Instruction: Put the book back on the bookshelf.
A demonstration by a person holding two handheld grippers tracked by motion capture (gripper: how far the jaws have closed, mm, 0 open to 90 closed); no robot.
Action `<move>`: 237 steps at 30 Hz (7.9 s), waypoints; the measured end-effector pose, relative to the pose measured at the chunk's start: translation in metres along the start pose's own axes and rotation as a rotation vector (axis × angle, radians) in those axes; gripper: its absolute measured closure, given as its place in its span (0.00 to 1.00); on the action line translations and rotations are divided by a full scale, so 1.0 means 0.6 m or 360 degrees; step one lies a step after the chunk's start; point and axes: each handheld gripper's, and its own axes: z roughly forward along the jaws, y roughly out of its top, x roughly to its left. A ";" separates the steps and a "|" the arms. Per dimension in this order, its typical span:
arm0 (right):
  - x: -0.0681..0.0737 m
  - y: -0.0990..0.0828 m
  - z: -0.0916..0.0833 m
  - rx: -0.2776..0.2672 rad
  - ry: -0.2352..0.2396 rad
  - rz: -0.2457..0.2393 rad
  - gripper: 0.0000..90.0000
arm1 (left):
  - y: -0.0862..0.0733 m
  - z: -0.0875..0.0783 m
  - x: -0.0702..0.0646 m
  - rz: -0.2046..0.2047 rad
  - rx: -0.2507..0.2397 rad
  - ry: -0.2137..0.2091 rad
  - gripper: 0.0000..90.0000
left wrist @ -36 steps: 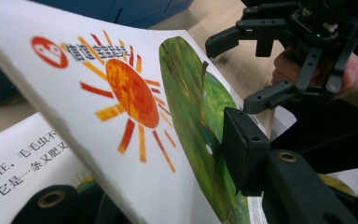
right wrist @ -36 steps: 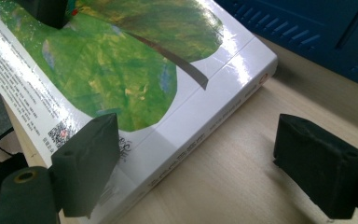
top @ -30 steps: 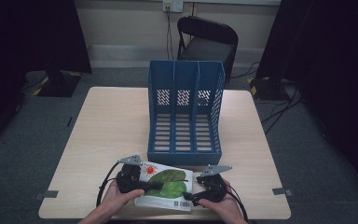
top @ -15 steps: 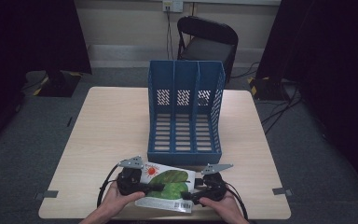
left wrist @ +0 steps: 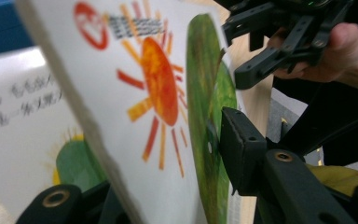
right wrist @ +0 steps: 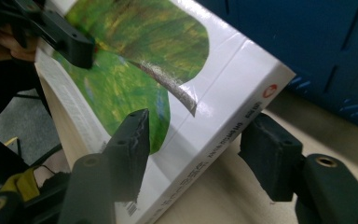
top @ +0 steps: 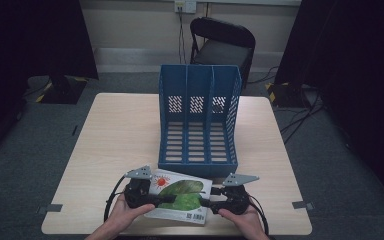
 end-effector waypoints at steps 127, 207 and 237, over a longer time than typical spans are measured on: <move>0.066 0.027 0.041 -0.0073 0.0014 -0.0245 0.85 | -0.021 -0.060 0.093 -0.0063 0.0257 0.0808 0.20; 0.082 0.103 -0.093 -0.0421 -0.0140 -0.0282 0.85 | -0.058 -0.041 0.116 -0.0006 0.0148 0.1034 0.02; 0.017 0.113 -0.155 -0.0506 -0.0530 -0.0073 0.85 | -0.058 -0.040 0.116 -0.0006 0.0153 0.1032 0.01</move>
